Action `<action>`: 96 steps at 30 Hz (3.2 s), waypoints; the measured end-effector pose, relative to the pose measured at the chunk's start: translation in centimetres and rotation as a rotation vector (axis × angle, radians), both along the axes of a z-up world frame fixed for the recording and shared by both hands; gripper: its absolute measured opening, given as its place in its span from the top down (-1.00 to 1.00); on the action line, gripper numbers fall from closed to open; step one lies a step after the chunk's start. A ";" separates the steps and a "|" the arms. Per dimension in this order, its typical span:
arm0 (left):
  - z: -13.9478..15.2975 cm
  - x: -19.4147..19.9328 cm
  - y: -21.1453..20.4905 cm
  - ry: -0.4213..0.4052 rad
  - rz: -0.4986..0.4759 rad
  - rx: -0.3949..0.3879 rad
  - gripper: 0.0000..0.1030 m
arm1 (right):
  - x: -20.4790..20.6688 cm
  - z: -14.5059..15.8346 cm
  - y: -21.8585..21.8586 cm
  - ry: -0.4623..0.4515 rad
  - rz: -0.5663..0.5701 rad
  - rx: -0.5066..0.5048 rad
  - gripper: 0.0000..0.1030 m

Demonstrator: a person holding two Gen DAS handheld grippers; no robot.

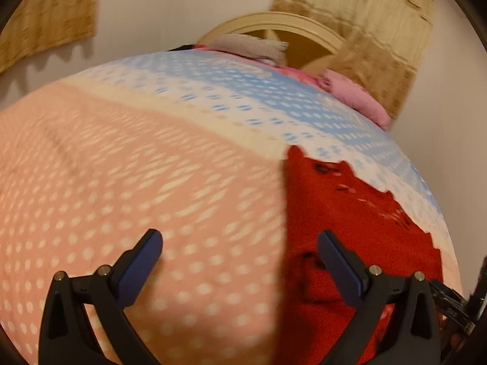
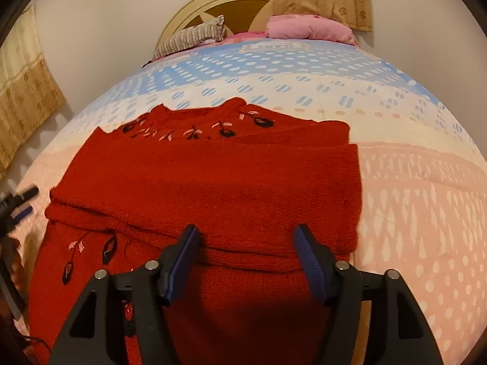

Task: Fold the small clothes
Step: 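Fold the side edge inward over the body with the right gripper, release, then move the left gripper to the cardigan hem and close on it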

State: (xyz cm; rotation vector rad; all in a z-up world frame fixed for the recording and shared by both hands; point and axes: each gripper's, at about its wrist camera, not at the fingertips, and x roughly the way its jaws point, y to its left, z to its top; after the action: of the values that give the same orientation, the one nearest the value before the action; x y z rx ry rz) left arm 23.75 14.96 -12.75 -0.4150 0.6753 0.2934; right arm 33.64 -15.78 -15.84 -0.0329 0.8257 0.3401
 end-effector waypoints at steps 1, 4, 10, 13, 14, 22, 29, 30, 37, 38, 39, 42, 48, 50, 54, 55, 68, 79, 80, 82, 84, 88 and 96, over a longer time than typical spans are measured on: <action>0.1 0.9 -0.7 0.020 -0.028 0.025 -1.00 | 0.0 -0.1 0.2 -0.003 0.001 -0.008 -0.36; -1.3 4.2 -2.1 0.144 -0.033 0.189 -1.00 | -0.6 0.4 0.1 -0.015 -0.001 0.001 -0.37; -4.2 4.7 2.3 0.250 0.078 0.090 -1.00 | -2.7 1.9 0.1 -0.064 0.041 0.048 -0.37; -4.4 5.0 1.7 0.277 0.068 0.137 -1.00 | -2.6 1.6 0.0 -0.049 0.019 0.074 -0.37; -4.3 4.9 1.6 0.274 0.063 0.142 -1.00 | -2.3 1.2 -0.1 -0.027 0.012 0.088 -0.37; -3.2 2.6 1.9 0.177 0.014 0.041 -1.00 | -2.6 0.3 -0.6 0.013 0.000 0.103 -0.37; -1.8 -0.2 -1.5 0.143 -0.104 0.133 -1.00 | -3.0 -0.1 -0.7 0.031 -0.007 0.087 -0.37; -1.5 -0.4 -2.0 0.138 -0.113 0.156 -1.00 | -3.1 -0.1 -0.7 0.033 -0.009 0.086 -0.37; 0.0 -2.6 -5.2 0.098 -0.214 0.225 -1.00 | -4.2 -0.1 -0.7 0.026 -0.019 0.068 -0.37; 0.1 -3.0 -5.5 0.094 -0.224 0.226 -1.00 | -4.5 0.0 -0.7 0.021 -0.019 0.060 -0.37; 0.3 -3.2 -5.8 0.092 -0.234 0.227 -1.00 | -4.6 0.0 -0.6 0.018 -0.020 0.057 -0.37; 0.7 -3.9 -6.7 0.086 -0.265 0.232 -1.00 | -5.4 0.3 -0.7 0.003 -0.024 0.056 -0.37; 1.4 -6.0 -7.9 0.076 -0.305 0.228 -1.00 | -7.3 0.6 -1.2 0.015 -0.027 0.078 -0.38; 1.6 -6.7 -8.3 0.073 -0.322 0.232 -1.00 | -8.0 0.7 -1.2 0.012 -0.025 0.074 -0.38; 2.0 -8.2 -8.8 0.070 -0.341 0.235 -1.00 | -9.3 0.7 -1.5 0.015 -0.020 0.082 -0.38; 2.1 -8.4 -8.9 0.069 -0.344 0.235 -1.00 | -9.6 0.7 -1.5 0.017 -0.018 0.082 -0.38; 1.8 -12.6 -8.4 0.082 -0.355 0.207 -1.00 | -12.8 0.2 -1.6 0.050 -0.011 0.054 -0.38; -0.6 -17.3 -8.3 0.148 -0.423 0.061 -0.72 | -16.0 -1.0 -2.4 -0.013 0.018 0.040 -0.43; -1.0 -17.7 -8.3 0.158 -0.429 0.041 -0.67 | -16.2 -1.0 -2.3 -0.018 0.027 0.033 -0.51; -1.5 -18.1 -8.4 0.175 -0.440 0.013 -0.57 | -16.9 -1.1 -2.0 -0.033 0.045 0.009 -0.58; -2.2 -18.5 -8.5 0.194 -0.462 -0.039 -0.38 | -17.4 -1.2 -2.0 -0.043 0.054 -0.007 -0.60; -2.6 -18.8 -8.5 0.190 -0.473 -0.098 -0.29 | -18.4 -1.5 -2.3 -0.078 0.079 -0.014 -0.61; -3.2 -18.7 -8.7 0.180 -0.488 -0.197 0.07 | -19.3 -1.8 -2.5 -0.122 0.087 -0.015 -0.62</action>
State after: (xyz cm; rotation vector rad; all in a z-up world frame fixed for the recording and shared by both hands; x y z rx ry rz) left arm 5.01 6.25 -15.94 -0.3999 0.9615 -0.2032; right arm 14.39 -18.24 -17.65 -0.1032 0.7070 0.4098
